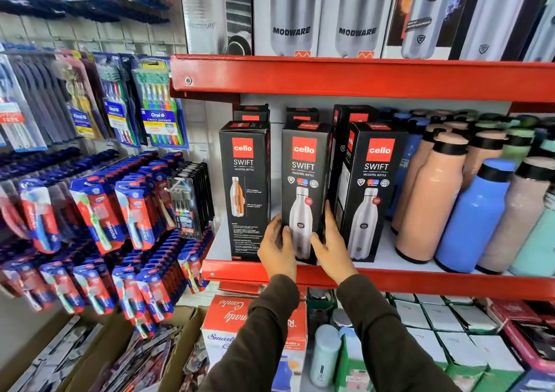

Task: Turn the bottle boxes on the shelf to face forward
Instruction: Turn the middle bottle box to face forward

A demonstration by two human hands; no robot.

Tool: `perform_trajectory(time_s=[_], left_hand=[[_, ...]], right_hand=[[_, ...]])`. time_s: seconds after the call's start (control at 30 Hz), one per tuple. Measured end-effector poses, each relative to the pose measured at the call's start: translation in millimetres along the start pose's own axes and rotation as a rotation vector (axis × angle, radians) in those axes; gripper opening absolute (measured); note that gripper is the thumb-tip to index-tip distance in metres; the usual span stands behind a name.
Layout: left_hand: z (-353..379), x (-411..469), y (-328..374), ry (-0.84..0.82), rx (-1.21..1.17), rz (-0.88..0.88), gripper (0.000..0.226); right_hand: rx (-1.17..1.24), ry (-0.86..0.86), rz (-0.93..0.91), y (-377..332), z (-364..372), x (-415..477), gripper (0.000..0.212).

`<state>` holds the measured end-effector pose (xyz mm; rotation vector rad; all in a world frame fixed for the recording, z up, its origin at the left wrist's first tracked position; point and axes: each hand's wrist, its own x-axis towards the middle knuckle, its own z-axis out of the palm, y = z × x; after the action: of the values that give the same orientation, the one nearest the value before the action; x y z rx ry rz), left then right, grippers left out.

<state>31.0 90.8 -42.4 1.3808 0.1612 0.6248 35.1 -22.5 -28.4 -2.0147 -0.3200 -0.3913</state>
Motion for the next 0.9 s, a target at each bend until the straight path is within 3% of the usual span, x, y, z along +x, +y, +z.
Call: perform_trajectory(time_s=[0.5,0.9], left_hand=[[8.5,-4.9,1.7,0.041,-0.025,0.025,0.027],[8.8,-13.1,-0.2,-0.002,0.056,0.097,0.034]], right_hand=[[-0.111,0.134,0.062,3.3,2.0,10.0,0.063],[-0.13,0.176,0.089,0.7,6.5,-0.4,0.059]])
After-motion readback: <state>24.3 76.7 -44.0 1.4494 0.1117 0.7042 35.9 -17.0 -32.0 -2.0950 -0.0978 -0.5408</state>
